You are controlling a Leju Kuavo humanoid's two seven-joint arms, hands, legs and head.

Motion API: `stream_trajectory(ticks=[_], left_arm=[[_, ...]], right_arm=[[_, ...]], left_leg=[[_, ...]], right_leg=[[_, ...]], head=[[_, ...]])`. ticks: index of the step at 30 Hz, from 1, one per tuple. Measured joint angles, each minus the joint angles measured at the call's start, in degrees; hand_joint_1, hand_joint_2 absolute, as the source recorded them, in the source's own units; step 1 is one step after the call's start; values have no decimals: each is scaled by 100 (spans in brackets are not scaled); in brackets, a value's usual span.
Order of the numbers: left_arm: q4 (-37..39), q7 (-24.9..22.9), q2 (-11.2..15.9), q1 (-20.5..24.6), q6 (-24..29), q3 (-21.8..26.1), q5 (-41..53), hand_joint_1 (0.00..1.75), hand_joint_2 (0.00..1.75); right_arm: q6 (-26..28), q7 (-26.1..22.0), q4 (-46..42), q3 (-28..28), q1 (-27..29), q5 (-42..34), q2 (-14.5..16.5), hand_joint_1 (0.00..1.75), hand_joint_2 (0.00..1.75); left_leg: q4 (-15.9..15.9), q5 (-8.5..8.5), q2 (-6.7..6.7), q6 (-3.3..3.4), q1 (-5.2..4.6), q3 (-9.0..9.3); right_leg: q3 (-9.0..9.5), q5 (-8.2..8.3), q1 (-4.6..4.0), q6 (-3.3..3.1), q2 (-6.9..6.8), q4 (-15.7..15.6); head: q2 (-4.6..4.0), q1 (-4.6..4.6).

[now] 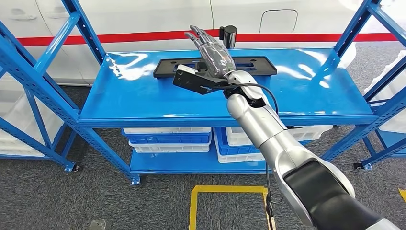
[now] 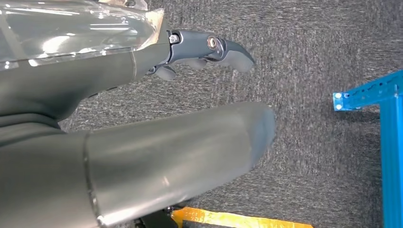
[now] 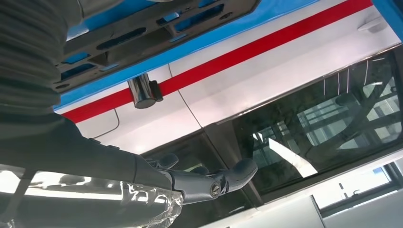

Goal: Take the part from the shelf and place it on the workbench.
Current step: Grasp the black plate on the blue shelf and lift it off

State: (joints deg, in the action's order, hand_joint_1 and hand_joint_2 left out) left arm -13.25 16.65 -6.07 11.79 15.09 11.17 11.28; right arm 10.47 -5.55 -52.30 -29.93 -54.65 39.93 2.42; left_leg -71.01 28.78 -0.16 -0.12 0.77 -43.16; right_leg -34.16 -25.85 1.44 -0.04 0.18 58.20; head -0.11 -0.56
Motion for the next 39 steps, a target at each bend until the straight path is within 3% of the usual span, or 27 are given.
stream_trajectory(ticks=[1, 3, 6, 8, 10, 12, 13, 14, 15, 17, 19, 22, 24, 27, 28, 29, 30, 32, 33, 35, 39], left_arm=[[1, 0, 4, 0, 1, 0, 0, 0, 0], [1, -4, 14, 9, 3, 3, 0, 0, 0], [1, -16, 24, 21, 13, 22, -3, 0, 0], [1, -18, 25, 15, 21, 39, -4, 0, 0], [1, -16, 26, 14, 31, 52, -4, 0, 0], [2, -15, 29, 13, 37, 68, -4, 0, 0], [3, -15, 27, 9, 37, 74, -4, 0, 0], [4, -15, 25, 4, 37, 79, -4, 0, 0], [4, -15, 22, 0, 37, 81, -4, 0, 0], [5, -14, 19, -3, 37, 83, -3, 0, 0], [7, -12, 17, -1, 37, 85, -2, 0, 0], [5, -10, 18, -1, 37, 86, -2, 0, 0], [3, -7, 17, 1, 37, 87, -1, 0, 0], [5, -2, 20, -1, 37, 91, -1, 0, 0], [7, -2, 22, -5, 37, 92, -2, 0, 0], [10, -2, 23, -9, 37, 94, -2, 0, 0], [12, -2, 25, -11, 37, 96, -2, 0, 0], [14, -2, 33, -11, 37, 99, -1, 0, 0], [14, -2, 37, -9, 36, 101, -1, 0, 0], [15, -2, 41, -3, 34, 102, 5, 0, 0], [15, -2, 28, -3, 32, 105, 15, 0, 0]], right_arm=[[3, -2, 13, -1, -6, 0, 12, 0, 175], [12, -7, 36, -3, -33, 0, 33, 0, 175], [21, -16, 68, -6, -71, -2, 63, 0, 175], [24, -25, 87, -5, -94, -3, 89, 0, 175], [28, -33, 108, -5, -132, -11, 104, 0, 175], [30, -37, 144, -6, -136, -26, 105, 0, 175], [30, -38, 167, -6, -119, -30, 103, 0, 175], [31, -38, 190, -5, -103, -32, 100, 0, 175], [31, -39, 208, -5, -94, -33, 98, 0, 175], [32, -43, 230, -4, -102, -33, 95, 0, 175], [33, -46, 244, -7, -118, -34, 108, 0, 175], [37, -46, 255, -3, -130, -35, 124, 0, 175], [39, -48, 255, -1, -144, -35, 137, 0, 175], [40, -48, 267, -8, -150, -35, 165, 0, 175], [40, -48, 275, -10, -144, -35, 168, 0, 175], [40, -48, 283, -10, -137, -35, 169, 0, 175], [40, -48, 289, -10, -131, -35, 170, 0, 175], [40, -48, 292, -10, -131, -35, 175, 0, 175], [41, -48, 293, -10, -139, -36, 176, 0, 175], [46, -48, 298, -10, -151, -38, 177, 0, 175], [55, -50, 302, -3, -167, -39, 172, 0, 175]], left_leg=[[401, -265, 2, 30, -3, 155], [1079, -553, 8, 93, -34, 481], [1294, -519, -3, 163, -91, 629], [1376, -527, -8, 221, -74, 704], [1451, -528, -8, 285, -52, 794], [1456, -483, -21, 329, -64, 844], [1454, -455, -35, 335, -67, 873], [1451, -423, -53, 334, -69, 906], [1445, -389, -74, 324, -69, 944], [1421, -301, -99, 285, -79, 1023], [1385, -209, -108, 231, -99, 1064], [1374, -127, -102, 144, -76, 1076], [1158, 3, -73, 71, -54, 984], [98, 387, -25, -36, -11, 378], [-185, 426, -16, -56, 3, 162], [-274, 355, -9, -65, 14, 34], [-138, 172, -3, -61, 22, 26], [613, -349, 3, -18, 29, 293], [978, -515, 5, 15, 16, 458], [1322, -580, 8, 84, -24, 645], [1436, -542, 1, 218, -34, 771]], right_leg=[[46, -32, 0, 13, 1, -3], [116, -93, -24, 58, 4, -9], [150, -139, -36, 142, -2, -48], [127, -189, -46, 190, -12, 6], [-121, -362, -57, 175, -16, 467], [-579, -569, -58, 140, -13, 1229], [-768, -593, -59, 150, -13, 1479], [-855, -525, -61, 182, -13, 1519], [-825, -371, -63, 228, -14, 1328], [-525, 47, -61, 300, -16, 535], [-281, 274, -62, 268, -14, 2], [-217, 260, -66, 147, -4, -77], [-155, 229, -28, 64, -1, -100], [-63, 154, -12, -24, 0, -106], [-38, 128, -13, -30, 1, -105], [-8, 100, -14, -25, 3, -105], [33, 70, -13, -16, 5, -105], [135, 0, -14, 15, 9, -109], [173, -35, -30, 41, 12, -110], [204, -86, -51, 102, 15, -116], [132, -192, -61, 202, -3, 17]], head=[[0, 0], [0, 2], [0, 3], [0, 6], [0, 18], [0, 27], [0, 28], [0, 30], [0, 31], [0, 33], [0, 31], [0, 32], [0, 22], [0, 8], [0, 9], [0, 9], [0, 9], [0, 10], [0, 11], [0, 13], [0, 20]])
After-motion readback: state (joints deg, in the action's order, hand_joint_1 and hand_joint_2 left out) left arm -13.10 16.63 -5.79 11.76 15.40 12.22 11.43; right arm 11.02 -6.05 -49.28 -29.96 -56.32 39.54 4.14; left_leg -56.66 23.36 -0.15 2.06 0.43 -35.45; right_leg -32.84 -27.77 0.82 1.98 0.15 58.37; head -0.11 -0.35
